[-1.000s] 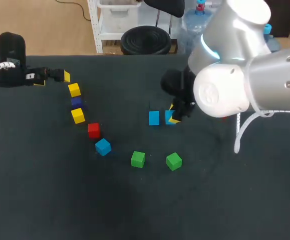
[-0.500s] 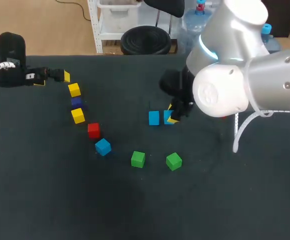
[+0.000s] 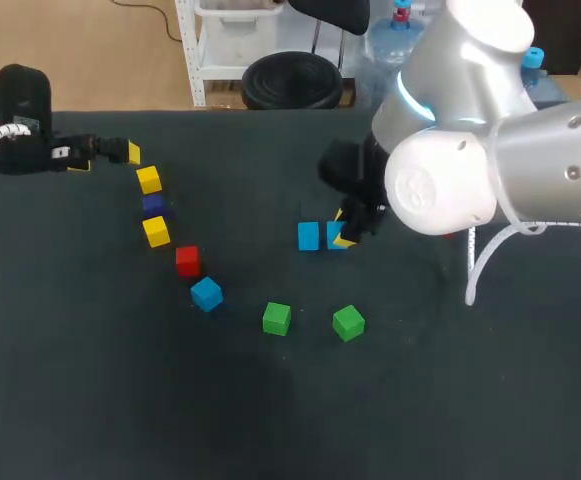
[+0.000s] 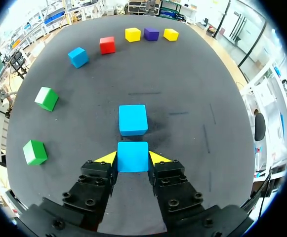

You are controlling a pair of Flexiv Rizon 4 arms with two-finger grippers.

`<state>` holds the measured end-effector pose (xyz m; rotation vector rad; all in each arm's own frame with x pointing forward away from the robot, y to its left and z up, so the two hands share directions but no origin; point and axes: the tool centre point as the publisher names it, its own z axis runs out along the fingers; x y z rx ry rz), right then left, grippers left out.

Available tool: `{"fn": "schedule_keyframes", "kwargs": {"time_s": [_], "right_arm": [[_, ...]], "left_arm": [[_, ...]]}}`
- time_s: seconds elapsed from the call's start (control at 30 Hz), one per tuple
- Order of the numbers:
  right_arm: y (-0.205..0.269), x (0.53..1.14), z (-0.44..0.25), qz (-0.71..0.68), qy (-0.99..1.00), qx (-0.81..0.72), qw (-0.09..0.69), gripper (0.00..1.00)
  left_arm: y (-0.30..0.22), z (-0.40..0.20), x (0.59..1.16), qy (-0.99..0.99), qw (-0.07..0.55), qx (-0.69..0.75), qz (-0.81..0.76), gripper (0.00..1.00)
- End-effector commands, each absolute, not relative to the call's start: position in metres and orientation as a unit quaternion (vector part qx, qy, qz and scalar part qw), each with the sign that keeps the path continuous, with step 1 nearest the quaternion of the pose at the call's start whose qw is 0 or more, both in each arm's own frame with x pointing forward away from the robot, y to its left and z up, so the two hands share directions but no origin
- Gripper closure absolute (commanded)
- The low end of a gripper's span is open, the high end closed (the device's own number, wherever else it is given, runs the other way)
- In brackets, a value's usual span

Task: Place the blue cubes, place green cubes on the blue cubes, place the yellow cubes on the green cubes, then place the red cubes on the yellow cubes, and place purple cube on the red cubes.

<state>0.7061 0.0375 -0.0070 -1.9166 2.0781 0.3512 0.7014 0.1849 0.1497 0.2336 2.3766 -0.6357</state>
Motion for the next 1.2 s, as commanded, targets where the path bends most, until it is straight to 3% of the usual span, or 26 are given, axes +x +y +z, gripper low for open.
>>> {"fn": "schedule_keyframes", "kwargs": {"time_s": [0.03, 0.8, 0.9, 1.2], "right_arm": [[0.0363, 0.7083, -0.0082, 0.123, 0.721, -0.666, 0.145, 1.00], [0.0374, 0.7153, -0.0120, 0.130, 0.717, -0.670, 0.145, 1.00], [0.0375, 0.7154, -0.0119, 0.131, 0.716, -0.670, 0.144, 0.92], [0.0371, 0.7155, -0.0117, 0.134, 0.716, -0.670, 0.143, 0.82]], "left_arm": [[0.1847, 0.1501, 0.7013, 0.909, 0.329, 0.089, -0.242, 0.00], [0.1847, 0.1501, 0.7013, 0.909, 0.329, 0.089, -0.242, 0.00], [0.1847, 0.1501, 0.7013, 0.909, 0.329, 0.089, -0.242, 0.00], [0.1847, 0.1501, 0.7013, 0.909, 0.329, 0.089, -0.242, 0.00]]}}
